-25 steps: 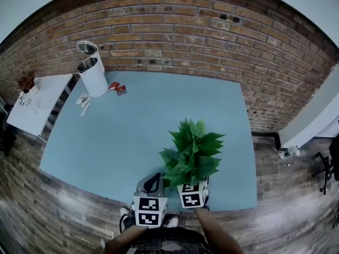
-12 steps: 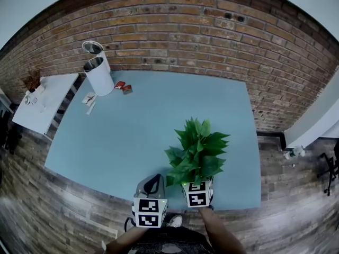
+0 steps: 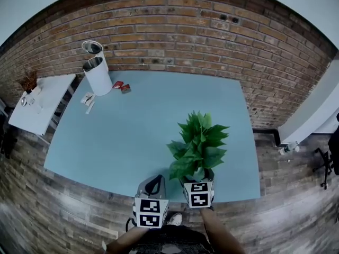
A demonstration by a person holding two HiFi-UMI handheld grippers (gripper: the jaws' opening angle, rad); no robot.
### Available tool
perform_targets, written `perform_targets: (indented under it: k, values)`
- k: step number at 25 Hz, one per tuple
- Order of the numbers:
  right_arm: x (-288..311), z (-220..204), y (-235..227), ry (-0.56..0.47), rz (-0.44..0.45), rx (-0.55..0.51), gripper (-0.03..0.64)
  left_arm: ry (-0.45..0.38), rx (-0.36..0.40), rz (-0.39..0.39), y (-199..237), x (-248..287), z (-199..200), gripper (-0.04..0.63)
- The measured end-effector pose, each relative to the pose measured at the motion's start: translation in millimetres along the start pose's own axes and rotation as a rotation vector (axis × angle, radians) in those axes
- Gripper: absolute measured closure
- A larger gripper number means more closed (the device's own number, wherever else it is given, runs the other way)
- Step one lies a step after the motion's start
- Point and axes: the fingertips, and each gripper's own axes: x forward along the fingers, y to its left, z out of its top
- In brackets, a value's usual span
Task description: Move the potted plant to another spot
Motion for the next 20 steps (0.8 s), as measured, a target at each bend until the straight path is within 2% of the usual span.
perform_targets:
  k: [6,14,20]
  values:
    - [-19.1,-1.4,9.6,-0.008,-0.018,0.031,0.215,-0.007,0.019,-0.038,-4.8,-14.4,-1.7,0.595]
    - [-45.2,-3.0,19.8,-0.029,-0.034,0.042,0.339,-0.009,0.04,-0.088,-15.1,-22.5,-3.9,0.595]
    - [-63.3,-0.6,29.6,-0.051,-0.031,0.041,0.403,-0.012,0.053,-0.123,-25.2,-26.6,-2.4,0.595]
